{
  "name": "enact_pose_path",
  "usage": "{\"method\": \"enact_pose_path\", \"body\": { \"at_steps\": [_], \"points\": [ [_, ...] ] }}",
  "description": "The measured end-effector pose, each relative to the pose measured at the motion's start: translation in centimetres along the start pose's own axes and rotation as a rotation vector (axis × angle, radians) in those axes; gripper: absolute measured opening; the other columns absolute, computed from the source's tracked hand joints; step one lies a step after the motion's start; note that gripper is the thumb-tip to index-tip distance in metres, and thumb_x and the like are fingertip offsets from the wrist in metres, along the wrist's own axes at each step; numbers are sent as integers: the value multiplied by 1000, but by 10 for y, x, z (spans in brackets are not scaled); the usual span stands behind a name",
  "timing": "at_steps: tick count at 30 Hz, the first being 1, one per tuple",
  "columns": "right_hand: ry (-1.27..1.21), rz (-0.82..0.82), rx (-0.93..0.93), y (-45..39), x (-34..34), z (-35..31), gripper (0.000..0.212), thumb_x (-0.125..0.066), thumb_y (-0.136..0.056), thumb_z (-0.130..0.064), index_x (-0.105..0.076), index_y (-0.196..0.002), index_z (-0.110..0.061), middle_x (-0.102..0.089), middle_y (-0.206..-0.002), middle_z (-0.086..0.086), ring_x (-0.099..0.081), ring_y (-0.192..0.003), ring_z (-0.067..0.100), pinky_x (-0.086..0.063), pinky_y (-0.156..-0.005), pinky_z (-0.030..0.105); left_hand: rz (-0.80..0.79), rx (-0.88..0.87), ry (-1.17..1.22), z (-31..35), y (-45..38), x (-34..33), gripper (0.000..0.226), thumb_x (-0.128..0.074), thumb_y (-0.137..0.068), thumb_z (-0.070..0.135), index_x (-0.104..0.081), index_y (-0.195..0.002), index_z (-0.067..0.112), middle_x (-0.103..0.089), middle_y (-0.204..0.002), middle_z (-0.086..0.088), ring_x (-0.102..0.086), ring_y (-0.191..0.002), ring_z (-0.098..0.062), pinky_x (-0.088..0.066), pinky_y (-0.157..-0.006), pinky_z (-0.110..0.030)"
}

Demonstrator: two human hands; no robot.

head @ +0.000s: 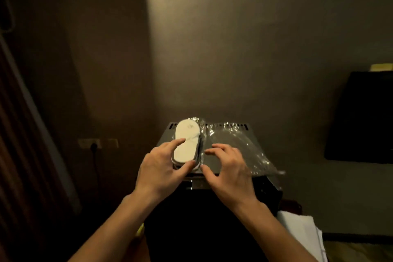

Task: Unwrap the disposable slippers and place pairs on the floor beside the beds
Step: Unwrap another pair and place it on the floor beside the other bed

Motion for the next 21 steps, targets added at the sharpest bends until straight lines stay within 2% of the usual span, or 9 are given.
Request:
{"method": "enact_pose_path", "body": {
  "at_steps": [3, 5, 7, 9, 12, 14, 16, 18, 21],
  "points": [
    [141, -66, -59, -51, -24, 2, 37, -68, -79, -39, -67, -114, -26, -62, -118, -7, -53, -112, 16, -47, -91, 35, -96, 41, -40, -17, -51, -4, 68, -64, -79, 64, -47, -140, 39, -62, -132, 7, -60, -118, -19, -53, -93, -39],
    [195, -159, -127, -72, -50, 13, 34, -64, -82, -32, -65, -116, -23, -61, -119, -2, -53, -113, 21, -45, -92, 36, -179, 96, 30, -33, -75, -23, 63, -68, -81, 55, -50, -138, 37, -62, -136, 5, -59, -122, -20, -51, -95, -37],
    [176, -223, -202, -83, -73, 25, 32, -61, -86, -24, -64, -118, -19, -61, -119, 3, -55, -113, 24, -43, -94, 34, -247, 156, 90, -51, -92, -46, 59, -71, -83, 40, -52, -138, 31, -63, -134, -1, -60, -121, -21, -50, -97, -37],
    [89, -255, -333, -85, -90, 42, 29, -61, -86, -24, -64, -115, -18, -65, -116, 5, -61, -108, 26, -46, -89, 33, -296, 256, 120, -71, -99, -69, 64, -72, -82, 29, -48, -141, 25, -64, -131, -7, -60, -119, -25, -50, -98, -38],
    [20, -326, -505, -83, -119, 66, 26, -62, -82, -35, -64, -99, -15, -69, -101, 7, -63, -96, 31, -45, -76, 34, -333, 374, 103, -94, -108, -94, 60, -71, -74, 23, -53, -132, 18, -63, -127, -9, -60, -116, -29, -52, -93, -37],
    [0, -336, -564, -81, -121, 74, 29, -62, -77, -44, -57, -79, -16, -63, -82, 6, -59, -81, 32, -43, -67, 34, -357, 408, 92, -95, -109, -96, 47, -74, -70, 24, -58, -114, 16, -65, -117, -8, -62, -106, -28, -54, -83, -37],
    [-17, -349, -585, -86, -127, 76, 33, -62, -69, -48, -51, -69, -16, -60, -75, 7, -60, -76, 32, -41, -60, 32, -403, 437, 54, -95, -114, -100, 42, -80, -69, 27, -59, -103, 13, -67, -110, -9, -63, -99, -28, -49, -70, -34],
    [-17, -385, -619, -90, -132, 80, 37, -64, -64, -49, -57, -71, -13, -69, -83, 10, -68, -83, 31, -41, -59, 30, -438, 475, 31, -96, -117, -105, 46, -82, -70, 33, -59, -103, 10, -67, -111, -10, -63, -100, -29, -45, -68, -33],
    [-35, -411, -680, -90, -133, 84, 57, -71, -57, -56, -65, -90, -10, -72, -96, 9, -68, -94, 31, -45, -64, 30, -449, 474, 16, -92, -118, -112, 57, -83, -70, 39, -58, -112, 9, -65, -117, -12, -62, -108, -31, -48, -73, -33]
  ]
}}
Point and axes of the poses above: each hand's wrist, its own y-axis away from the middle knuckle, its own x-axis out of the back of the hand, z = x × y, the point moved 10 cm from there along -y, towards the middle knuckle
